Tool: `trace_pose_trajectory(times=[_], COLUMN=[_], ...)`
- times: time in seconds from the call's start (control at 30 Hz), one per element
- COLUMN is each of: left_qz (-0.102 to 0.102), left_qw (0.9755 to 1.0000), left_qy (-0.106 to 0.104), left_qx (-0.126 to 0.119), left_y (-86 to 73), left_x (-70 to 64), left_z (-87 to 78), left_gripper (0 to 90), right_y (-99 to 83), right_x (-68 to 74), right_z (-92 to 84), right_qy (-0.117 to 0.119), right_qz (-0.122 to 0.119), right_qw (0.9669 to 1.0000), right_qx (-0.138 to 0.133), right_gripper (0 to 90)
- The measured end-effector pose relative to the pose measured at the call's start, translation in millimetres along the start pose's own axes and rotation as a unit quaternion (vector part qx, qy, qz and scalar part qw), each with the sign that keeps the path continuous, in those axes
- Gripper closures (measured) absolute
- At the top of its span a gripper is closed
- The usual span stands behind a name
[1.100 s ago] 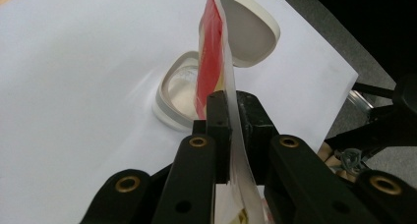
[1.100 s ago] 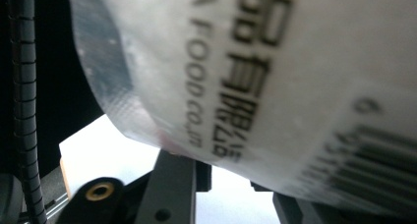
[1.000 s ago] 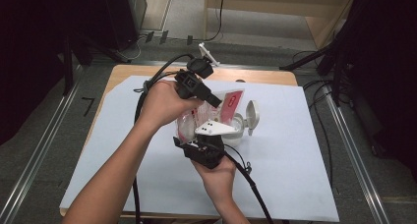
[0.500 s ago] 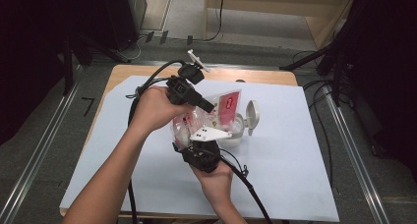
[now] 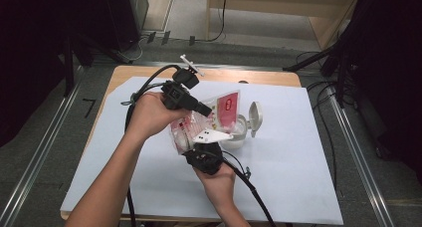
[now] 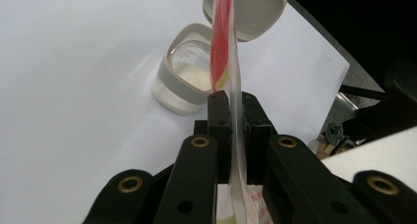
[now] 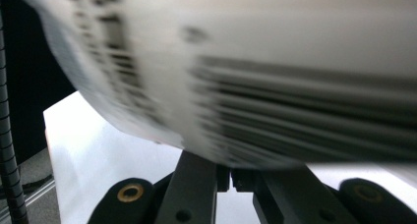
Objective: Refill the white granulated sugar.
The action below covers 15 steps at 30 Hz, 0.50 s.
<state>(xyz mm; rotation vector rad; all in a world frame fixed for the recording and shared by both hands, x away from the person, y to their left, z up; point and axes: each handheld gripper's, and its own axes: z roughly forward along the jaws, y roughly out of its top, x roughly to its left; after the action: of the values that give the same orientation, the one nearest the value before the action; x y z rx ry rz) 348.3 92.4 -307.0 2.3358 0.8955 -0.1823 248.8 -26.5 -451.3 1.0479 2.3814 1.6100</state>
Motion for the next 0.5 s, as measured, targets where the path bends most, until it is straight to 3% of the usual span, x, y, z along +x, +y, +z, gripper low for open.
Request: trace_pose_trajectory(times=[0.33, 0.5], left_qz=[0.002, 0.015], left_qw=[0.9999, 0.9998], left_qy=[-0.003, 0.008], left_qx=[-0.013, -0.013], left_y=[-11.0, -19.9], left_x=[4.9, 7.4], left_z=[-3.9, -2.7], left_gripper=[87.0, 87.6], right_y=[-1.7, -0.5], right_x=[-4.3, -15.0], right_z=[-1.9, -12.0], right_qy=[-0.013, -0.015], right_qz=[-0.004, 0.016], right_qw=[0.9999, 0.9996], right_qx=[0.001, -0.019], right_gripper=[89.8, 90.0])
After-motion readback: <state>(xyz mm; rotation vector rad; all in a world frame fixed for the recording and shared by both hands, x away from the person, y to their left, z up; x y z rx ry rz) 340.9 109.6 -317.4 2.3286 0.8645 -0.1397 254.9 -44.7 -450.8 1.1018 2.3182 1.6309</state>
